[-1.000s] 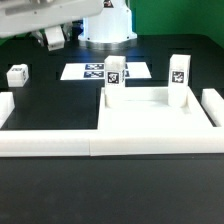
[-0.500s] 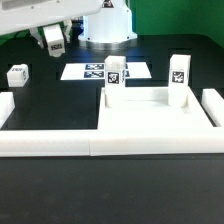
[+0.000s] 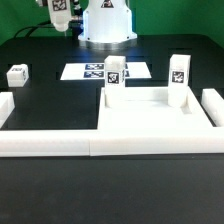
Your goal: Assemble square table
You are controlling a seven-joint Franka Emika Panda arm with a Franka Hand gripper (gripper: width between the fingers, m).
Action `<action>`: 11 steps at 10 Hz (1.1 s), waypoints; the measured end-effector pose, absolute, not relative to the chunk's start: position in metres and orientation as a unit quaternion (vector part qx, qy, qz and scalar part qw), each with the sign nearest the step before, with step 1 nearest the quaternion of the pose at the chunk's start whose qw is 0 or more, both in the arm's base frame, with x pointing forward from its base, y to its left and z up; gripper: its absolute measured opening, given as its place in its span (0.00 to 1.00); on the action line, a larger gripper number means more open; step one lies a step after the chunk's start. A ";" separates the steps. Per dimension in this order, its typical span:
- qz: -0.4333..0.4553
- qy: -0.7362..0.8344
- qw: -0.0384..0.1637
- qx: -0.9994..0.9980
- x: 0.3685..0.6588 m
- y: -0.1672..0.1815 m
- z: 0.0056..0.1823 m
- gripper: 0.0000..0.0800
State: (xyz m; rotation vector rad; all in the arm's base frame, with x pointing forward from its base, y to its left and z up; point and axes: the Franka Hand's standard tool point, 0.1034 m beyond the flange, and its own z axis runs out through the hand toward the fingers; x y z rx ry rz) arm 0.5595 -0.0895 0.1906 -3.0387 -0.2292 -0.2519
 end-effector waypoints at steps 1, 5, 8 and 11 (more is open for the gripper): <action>-0.122 -0.092 0.033 -0.988 0.558 -0.097 0.186 0.34; -0.227 -0.059 -0.020 -0.972 0.550 -0.092 0.172 0.34; -0.242 0.015 0.037 -0.969 0.592 0.004 0.164 0.34; -0.198 0.058 0.085 -0.975 0.614 0.064 0.157 0.34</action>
Offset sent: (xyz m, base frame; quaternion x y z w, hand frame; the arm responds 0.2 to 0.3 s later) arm 0.0000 0.0000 0.0000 0.0000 0.1938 0.0000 0.9810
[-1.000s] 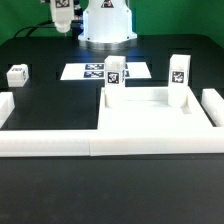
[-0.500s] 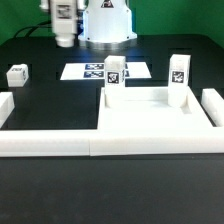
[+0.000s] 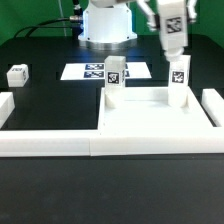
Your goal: Assemble square table
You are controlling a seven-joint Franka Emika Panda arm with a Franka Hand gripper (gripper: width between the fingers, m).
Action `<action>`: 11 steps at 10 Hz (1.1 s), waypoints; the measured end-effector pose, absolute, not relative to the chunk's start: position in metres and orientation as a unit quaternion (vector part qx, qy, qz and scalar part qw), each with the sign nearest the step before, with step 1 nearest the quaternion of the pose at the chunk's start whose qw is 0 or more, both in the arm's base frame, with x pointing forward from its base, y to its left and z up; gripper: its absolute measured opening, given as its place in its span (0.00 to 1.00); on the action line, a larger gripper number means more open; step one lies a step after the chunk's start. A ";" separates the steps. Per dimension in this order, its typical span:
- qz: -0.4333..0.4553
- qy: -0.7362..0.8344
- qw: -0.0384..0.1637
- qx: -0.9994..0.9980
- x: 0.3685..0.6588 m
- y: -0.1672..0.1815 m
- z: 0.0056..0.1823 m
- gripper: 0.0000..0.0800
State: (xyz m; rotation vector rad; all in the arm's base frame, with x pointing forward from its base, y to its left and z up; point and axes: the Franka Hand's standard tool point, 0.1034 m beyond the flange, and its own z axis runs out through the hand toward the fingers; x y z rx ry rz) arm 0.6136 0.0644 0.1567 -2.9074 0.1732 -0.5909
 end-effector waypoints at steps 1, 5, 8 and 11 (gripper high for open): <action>-0.198 0.058 0.083 -0.975 0.614 0.062 0.157 0.34; -0.231 0.055 0.068 -0.969 0.614 0.065 0.153 0.34; -0.319 0.031 0.023 -0.947 0.626 0.074 0.124 0.34; -0.311 0.029 0.024 -0.950 0.623 0.078 0.115 0.34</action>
Offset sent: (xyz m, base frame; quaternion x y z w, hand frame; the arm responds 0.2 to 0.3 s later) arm 0.0000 0.0000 0.0000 0.0000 0.0000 0.0000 1.0000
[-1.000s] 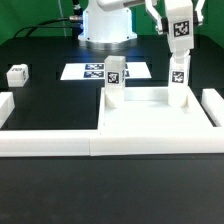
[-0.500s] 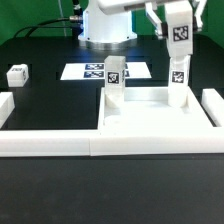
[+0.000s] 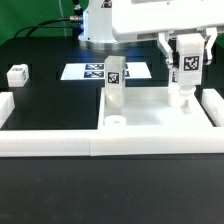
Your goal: Assemble square table
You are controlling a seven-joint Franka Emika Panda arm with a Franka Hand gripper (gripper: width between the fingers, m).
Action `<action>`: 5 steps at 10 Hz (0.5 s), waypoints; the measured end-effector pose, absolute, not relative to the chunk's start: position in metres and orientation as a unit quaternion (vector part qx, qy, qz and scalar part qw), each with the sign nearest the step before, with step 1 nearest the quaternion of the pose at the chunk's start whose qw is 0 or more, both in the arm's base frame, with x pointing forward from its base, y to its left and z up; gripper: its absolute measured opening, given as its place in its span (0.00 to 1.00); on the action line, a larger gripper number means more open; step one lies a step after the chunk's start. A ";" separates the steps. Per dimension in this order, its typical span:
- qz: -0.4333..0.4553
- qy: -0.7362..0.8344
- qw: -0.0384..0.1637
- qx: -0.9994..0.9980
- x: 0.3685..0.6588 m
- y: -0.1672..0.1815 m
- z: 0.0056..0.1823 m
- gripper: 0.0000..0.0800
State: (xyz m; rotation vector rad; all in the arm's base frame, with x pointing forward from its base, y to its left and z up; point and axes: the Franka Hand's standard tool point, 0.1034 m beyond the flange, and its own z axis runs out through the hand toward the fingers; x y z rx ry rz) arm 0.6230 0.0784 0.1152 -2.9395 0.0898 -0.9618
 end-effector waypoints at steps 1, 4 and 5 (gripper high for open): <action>-0.310 0.029 0.024 -0.950 0.622 0.079 0.114 0.34; -0.302 0.023 0.018 -0.953 0.615 0.089 0.090 0.34; -0.301 0.022 0.018 -0.953 0.617 0.090 0.089 0.34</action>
Offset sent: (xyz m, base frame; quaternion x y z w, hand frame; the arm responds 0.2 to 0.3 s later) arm 0.0072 -0.0092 -0.0229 -0.0678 0.0653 -0.0509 0.9943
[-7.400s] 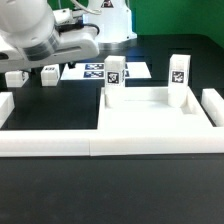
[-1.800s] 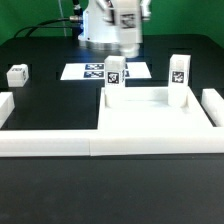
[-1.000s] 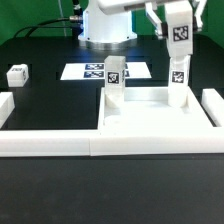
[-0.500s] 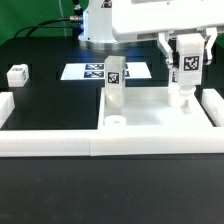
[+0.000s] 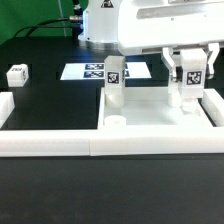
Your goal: Assemble square table
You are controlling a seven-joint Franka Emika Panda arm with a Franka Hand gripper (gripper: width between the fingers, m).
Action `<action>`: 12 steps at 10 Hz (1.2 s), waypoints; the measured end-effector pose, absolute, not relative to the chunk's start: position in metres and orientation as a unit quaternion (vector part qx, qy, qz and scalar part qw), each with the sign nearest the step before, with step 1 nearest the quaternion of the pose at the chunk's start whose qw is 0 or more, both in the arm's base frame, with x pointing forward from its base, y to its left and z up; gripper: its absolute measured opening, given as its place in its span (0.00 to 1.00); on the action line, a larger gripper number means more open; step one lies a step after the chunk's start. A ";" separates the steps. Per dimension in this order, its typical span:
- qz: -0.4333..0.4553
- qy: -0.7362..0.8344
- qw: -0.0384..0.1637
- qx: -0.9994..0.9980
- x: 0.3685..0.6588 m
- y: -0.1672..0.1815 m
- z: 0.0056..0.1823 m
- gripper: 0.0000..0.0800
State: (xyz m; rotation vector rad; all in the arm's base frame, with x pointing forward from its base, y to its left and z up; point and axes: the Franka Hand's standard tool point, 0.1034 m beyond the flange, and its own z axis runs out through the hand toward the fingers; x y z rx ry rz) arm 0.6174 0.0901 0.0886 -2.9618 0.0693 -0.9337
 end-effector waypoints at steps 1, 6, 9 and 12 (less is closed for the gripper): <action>-0.301 0.022 0.018 -0.953 0.619 0.091 0.087 0.34; -0.298 0.023 0.019 -0.954 0.624 0.093 0.079 0.34; -0.297 0.024 0.017 -0.955 0.625 0.091 0.073 0.34; -0.298 0.023 0.016 -0.954 0.625 0.094 0.068 0.34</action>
Offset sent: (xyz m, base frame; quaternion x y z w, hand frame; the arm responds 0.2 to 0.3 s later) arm 0.0159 0.0007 -0.0006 -0.0080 0.0041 0.0041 1.0000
